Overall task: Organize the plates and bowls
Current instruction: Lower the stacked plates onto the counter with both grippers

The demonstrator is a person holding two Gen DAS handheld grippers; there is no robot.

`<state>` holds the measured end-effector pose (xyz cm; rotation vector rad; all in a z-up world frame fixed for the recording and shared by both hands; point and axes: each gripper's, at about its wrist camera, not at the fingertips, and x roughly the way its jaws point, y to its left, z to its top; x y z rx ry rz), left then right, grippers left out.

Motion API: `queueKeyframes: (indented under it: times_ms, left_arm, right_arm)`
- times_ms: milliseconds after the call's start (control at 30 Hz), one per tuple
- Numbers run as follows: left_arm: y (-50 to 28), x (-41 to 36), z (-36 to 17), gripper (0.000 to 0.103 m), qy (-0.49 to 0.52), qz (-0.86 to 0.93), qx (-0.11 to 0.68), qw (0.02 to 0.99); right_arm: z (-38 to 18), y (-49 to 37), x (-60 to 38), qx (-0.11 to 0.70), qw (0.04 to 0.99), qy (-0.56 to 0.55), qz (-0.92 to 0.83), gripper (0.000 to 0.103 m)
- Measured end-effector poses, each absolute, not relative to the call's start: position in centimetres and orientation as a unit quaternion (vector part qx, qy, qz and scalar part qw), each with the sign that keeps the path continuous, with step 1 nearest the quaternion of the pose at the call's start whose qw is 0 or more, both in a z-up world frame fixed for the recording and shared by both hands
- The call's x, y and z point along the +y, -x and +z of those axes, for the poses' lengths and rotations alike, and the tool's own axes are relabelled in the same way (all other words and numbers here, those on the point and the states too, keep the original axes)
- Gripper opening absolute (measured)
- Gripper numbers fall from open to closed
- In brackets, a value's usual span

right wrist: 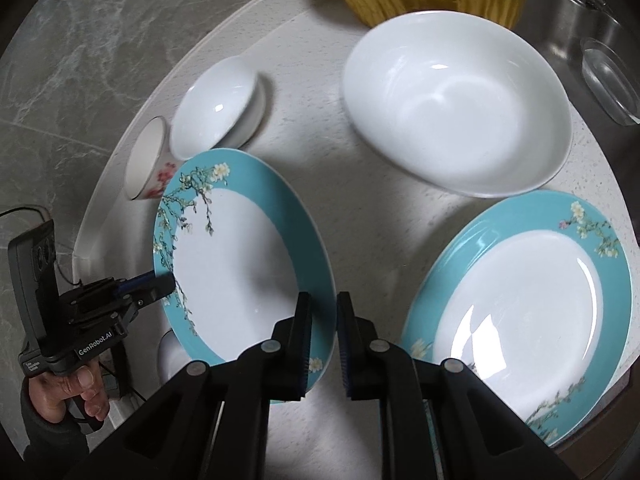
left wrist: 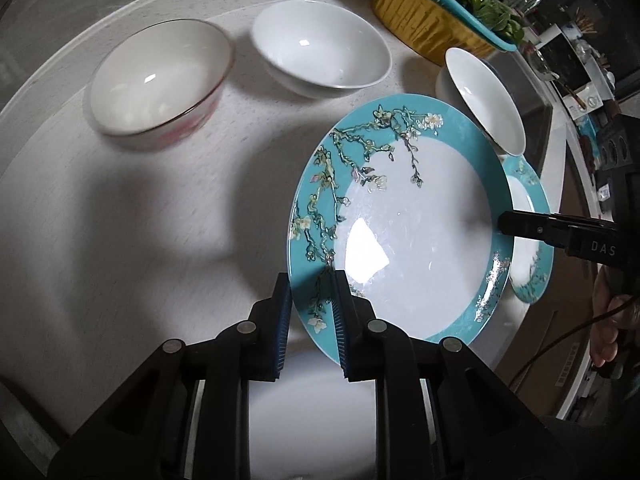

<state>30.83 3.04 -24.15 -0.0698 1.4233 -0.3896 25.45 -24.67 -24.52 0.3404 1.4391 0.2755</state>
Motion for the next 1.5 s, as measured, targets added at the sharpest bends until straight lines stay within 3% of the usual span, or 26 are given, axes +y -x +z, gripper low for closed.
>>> queueKeyframes:
  times_ms: [600,1500]
  left_arm:
    - [-16.3,13.7,-25.4,0.017,0.068,-0.124,0.667,0.731]
    - [-12.2,12.8,-27.9,0.020,0.031,-0.105,0.657,0.746]
  right_arm:
    - [-26.5,-16.8,-15.6,0.684,0.697,-0.118,0.182,0.015]
    - [-28.7,-12.4,-12.2,0.673,0.721,-0.050,0.159,0.018]
